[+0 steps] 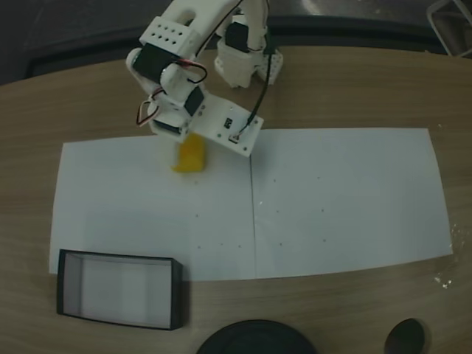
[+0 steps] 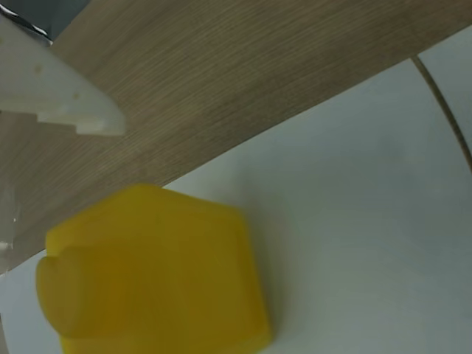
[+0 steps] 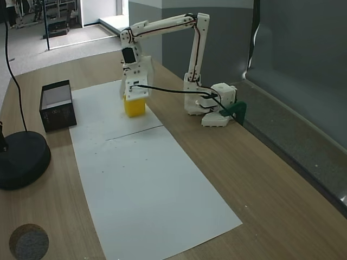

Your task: Grab a yellow square and put it in the box.

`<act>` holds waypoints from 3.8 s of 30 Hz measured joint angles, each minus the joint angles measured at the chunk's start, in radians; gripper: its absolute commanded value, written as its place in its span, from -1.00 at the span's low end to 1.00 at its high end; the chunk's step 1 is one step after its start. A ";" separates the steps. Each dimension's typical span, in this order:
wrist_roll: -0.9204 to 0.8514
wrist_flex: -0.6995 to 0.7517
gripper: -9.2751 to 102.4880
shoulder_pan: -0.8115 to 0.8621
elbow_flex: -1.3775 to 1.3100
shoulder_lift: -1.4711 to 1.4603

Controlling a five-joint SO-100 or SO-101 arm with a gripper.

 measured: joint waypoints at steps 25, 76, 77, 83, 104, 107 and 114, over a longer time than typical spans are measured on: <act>0.037 -0.156 -0.60 -0.043 -0.140 -0.002; 0.212 0.166 -0.73 -0.132 -2.102 -1.019; 0.216 0.202 -0.74 -0.146 -2.118 -1.008; 0.250 0.261 -0.73 -0.244 -1.985 -0.787; 0.152 0.089 -0.74 -0.627 -0.330 0.928; 0.147 0.040 -0.73 -0.606 -0.150 1.101; 0.146 -0.011 -0.72 -0.597 0.084 1.376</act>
